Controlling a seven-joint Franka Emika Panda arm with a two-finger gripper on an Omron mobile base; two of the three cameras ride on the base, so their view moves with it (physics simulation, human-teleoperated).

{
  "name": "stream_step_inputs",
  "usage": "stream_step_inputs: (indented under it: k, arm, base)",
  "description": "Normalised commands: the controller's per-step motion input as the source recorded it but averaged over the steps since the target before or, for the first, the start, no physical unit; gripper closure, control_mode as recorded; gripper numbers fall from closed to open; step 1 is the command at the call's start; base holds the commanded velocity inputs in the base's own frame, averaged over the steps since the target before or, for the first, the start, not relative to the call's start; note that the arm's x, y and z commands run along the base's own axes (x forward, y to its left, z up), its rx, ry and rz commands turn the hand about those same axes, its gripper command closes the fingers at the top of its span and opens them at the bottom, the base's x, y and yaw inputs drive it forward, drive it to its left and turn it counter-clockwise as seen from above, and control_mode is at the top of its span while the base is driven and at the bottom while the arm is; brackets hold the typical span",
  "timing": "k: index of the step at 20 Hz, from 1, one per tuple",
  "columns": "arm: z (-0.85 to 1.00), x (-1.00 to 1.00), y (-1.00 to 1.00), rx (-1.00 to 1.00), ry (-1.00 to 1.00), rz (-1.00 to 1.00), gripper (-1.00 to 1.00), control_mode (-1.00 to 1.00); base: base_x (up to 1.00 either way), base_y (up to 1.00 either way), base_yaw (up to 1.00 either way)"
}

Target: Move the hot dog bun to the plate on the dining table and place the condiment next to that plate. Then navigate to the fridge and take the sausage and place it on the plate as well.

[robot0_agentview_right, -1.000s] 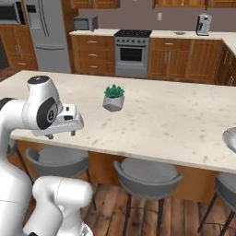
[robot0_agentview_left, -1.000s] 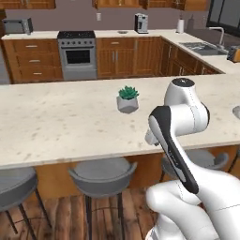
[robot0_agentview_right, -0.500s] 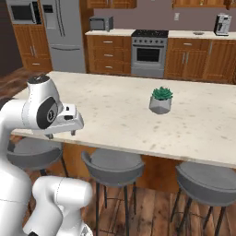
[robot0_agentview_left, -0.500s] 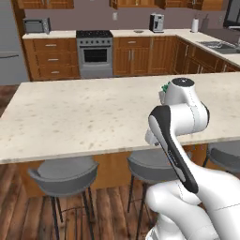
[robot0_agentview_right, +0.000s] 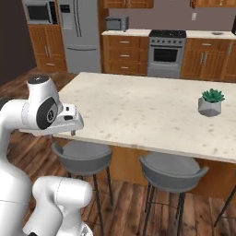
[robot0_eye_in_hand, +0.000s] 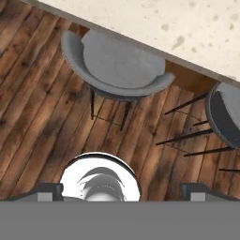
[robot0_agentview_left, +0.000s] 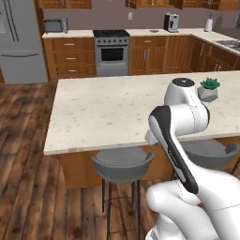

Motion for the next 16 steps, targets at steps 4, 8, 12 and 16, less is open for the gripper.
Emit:
stream_step_inputs:
  k: [4,8,12,16]
  arm:
    - [0.00,0.00,0.00,0.00,0.00,0.00,-1.00,1.00]
    - [0.00,0.00,0.00,0.00,0.00,0.00,-1.00,1.00]
    - [0.00,0.00,0.00,0.00,0.00,0.00,-1.00,1.00]
    - [0.00,0.00,0.00,0.00,0.00,0.00,-1.00,1.00]
  base:
    - [-0.14,1.00,0.00]
    - [-0.03,1.00,0.00]
    - [0.00,1.00,0.00]
    - [0.03,1.00,0.00]
